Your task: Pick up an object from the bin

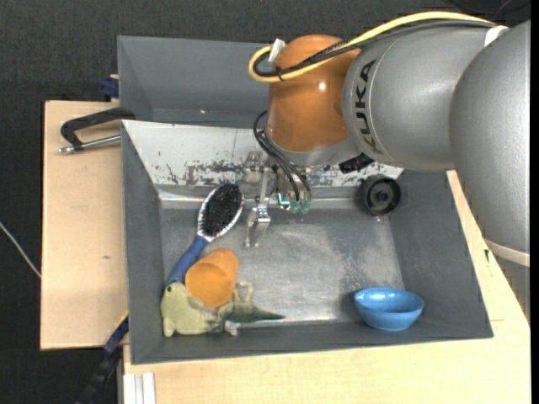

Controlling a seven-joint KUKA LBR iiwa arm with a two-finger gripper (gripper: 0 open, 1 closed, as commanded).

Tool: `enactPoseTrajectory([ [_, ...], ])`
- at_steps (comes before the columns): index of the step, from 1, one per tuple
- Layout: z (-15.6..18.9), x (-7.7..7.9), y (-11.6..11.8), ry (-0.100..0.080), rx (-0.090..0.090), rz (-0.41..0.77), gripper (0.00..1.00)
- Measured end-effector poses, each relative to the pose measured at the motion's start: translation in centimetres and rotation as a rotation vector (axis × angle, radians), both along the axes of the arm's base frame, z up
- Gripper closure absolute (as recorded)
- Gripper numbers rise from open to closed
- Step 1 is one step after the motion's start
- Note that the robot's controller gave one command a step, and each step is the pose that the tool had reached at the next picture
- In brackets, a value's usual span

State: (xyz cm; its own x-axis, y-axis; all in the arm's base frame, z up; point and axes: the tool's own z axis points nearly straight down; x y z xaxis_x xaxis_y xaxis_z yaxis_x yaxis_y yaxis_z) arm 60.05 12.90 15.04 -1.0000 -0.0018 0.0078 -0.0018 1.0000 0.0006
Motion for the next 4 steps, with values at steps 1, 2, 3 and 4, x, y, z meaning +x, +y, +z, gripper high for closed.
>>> enactPoseTrajectory([
  [1, -6.1, 0.2, 4.0, -0.048, 0.009, 0.206, 0.00],
  [2, -5.8, 0.4, 4.1, -0.057, 0.013, 0.205, 1.00],
  [3, 2.0, 0.2, 7.8, -0.022, 0.006, 0.221, 1.00],
  [4, 20.3, -0.2, 6.7, -0.023, 0.003, 0.219, 1.00],
])
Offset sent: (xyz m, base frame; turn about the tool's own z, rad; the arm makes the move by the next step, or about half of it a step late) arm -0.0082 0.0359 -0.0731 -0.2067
